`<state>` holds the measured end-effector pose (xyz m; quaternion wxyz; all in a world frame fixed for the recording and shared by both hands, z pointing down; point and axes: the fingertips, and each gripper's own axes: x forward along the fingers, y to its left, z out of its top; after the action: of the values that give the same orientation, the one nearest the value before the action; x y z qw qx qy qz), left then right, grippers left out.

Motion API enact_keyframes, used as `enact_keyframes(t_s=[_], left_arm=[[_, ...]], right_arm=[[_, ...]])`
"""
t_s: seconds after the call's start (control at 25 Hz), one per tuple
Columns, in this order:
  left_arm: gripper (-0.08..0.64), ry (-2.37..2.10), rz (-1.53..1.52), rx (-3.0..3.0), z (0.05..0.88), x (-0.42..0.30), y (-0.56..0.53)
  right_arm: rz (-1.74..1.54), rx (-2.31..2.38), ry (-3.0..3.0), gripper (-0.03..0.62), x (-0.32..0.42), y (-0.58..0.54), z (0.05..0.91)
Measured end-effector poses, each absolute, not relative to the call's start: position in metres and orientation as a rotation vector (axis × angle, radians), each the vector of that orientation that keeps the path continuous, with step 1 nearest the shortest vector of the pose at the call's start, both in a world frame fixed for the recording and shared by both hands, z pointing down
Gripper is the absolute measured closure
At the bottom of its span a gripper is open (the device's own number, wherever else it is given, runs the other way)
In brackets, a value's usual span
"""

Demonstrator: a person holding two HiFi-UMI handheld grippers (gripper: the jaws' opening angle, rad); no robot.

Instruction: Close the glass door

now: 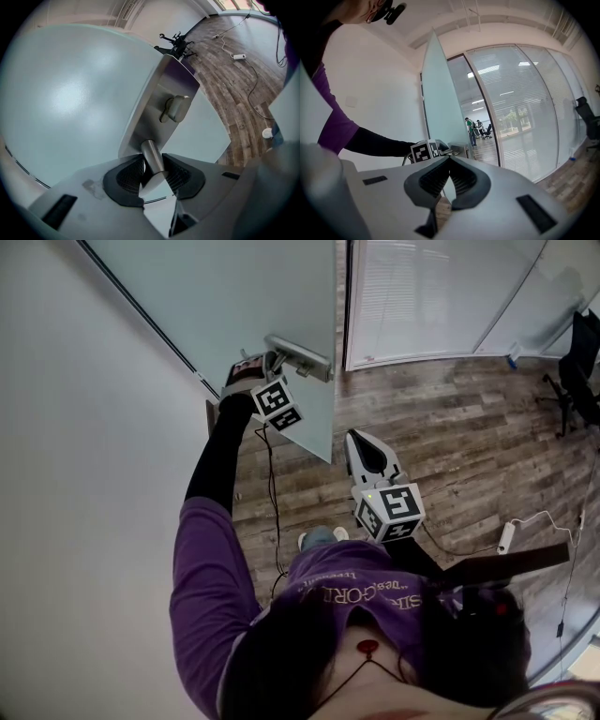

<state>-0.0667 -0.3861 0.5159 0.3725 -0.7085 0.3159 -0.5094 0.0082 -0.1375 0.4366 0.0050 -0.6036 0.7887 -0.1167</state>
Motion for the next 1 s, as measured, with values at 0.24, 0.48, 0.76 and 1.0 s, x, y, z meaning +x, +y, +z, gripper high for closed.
enact_keyframes(t_s=[0.24, 0.48, 0.76, 1.0], left_arm=[[0.44, 0.817, -1.274, -1.808, 0.517, -0.045, -0.401], [0.44, 0.758, -1.246, -1.865, 0.517, -0.024, -0.414], [0.439, 0.649, -1.251, -1.876, 0.521, -0.008, -0.437], [0.437, 0.525, -1.232, -1.867, 0.523, 0.001, -0.452]], right_arm=[[-0.384, -1.93, 2.432, 0.606, 0.022, -0.149, 0.44], [-0.363, -1.962, 2.393, 0.606, 0.023, -0.173, 0.432], [-0.353, -2.011, 2.354, 0.606, 0.014, -0.21, 0.431], [-0.35, -2.062, 2.31, 0.606, 0.014, -0.238, 0.433]])
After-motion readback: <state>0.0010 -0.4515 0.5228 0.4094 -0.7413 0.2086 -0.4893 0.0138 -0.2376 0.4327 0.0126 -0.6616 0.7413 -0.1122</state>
